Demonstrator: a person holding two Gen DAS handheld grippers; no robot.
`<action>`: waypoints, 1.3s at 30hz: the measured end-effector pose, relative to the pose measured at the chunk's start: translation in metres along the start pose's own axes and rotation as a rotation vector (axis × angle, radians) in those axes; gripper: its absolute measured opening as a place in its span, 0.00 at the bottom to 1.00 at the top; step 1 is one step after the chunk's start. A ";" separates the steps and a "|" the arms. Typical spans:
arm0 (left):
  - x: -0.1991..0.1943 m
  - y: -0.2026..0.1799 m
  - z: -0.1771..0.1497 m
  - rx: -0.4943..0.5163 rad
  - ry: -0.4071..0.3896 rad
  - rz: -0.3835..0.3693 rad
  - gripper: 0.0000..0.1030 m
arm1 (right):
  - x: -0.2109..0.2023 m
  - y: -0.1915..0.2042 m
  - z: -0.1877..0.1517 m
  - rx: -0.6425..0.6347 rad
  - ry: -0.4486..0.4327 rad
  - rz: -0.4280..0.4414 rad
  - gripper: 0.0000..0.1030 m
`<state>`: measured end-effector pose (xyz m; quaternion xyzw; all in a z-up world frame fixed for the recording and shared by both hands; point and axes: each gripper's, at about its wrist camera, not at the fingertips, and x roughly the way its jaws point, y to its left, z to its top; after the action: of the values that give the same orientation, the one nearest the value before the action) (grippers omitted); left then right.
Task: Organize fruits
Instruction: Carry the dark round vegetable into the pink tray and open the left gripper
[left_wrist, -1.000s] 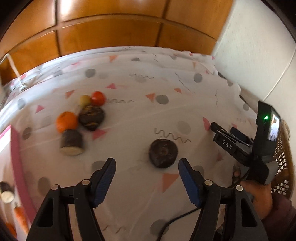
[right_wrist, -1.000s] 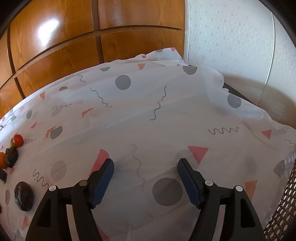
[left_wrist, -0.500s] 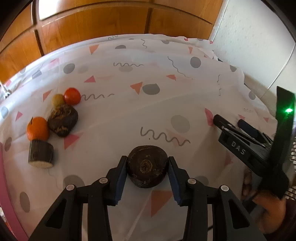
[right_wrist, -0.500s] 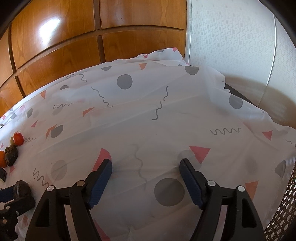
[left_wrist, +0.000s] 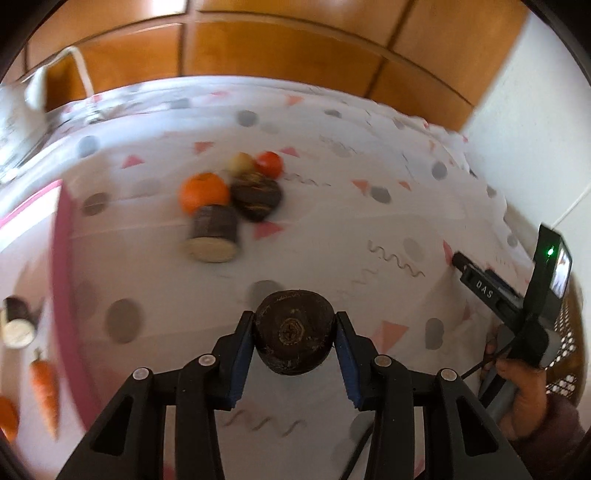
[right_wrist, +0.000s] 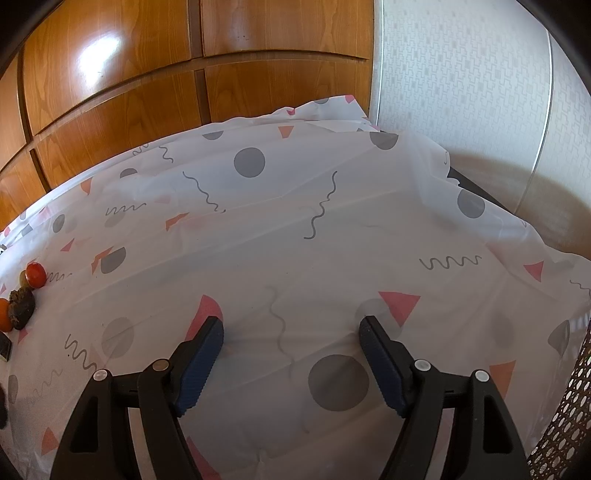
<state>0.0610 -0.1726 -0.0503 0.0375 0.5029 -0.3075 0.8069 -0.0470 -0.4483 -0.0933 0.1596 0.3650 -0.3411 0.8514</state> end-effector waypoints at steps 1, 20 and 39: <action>-0.004 0.003 -0.001 -0.008 -0.008 0.002 0.41 | 0.000 0.000 0.000 0.000 0.000 0.000 0.75; -0.102 0.117 -0.031 -0.318 -0.205 0.095 0.41 | 0.001 0.001 0.000 -0.008 0.007 0.007 0.78; -0.152 0.248 -0.079 -0.722 -0.344 0.133 0.41 | 0.001 0.002 0.001 -0.020 0.010 -0.001 0.78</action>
<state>0.0849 0.1271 -0.0246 -0.2681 0.4326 -0.0599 0.8587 -0.0447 -0.4472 -0.0934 0.1528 0.3728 -0.3373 0.8508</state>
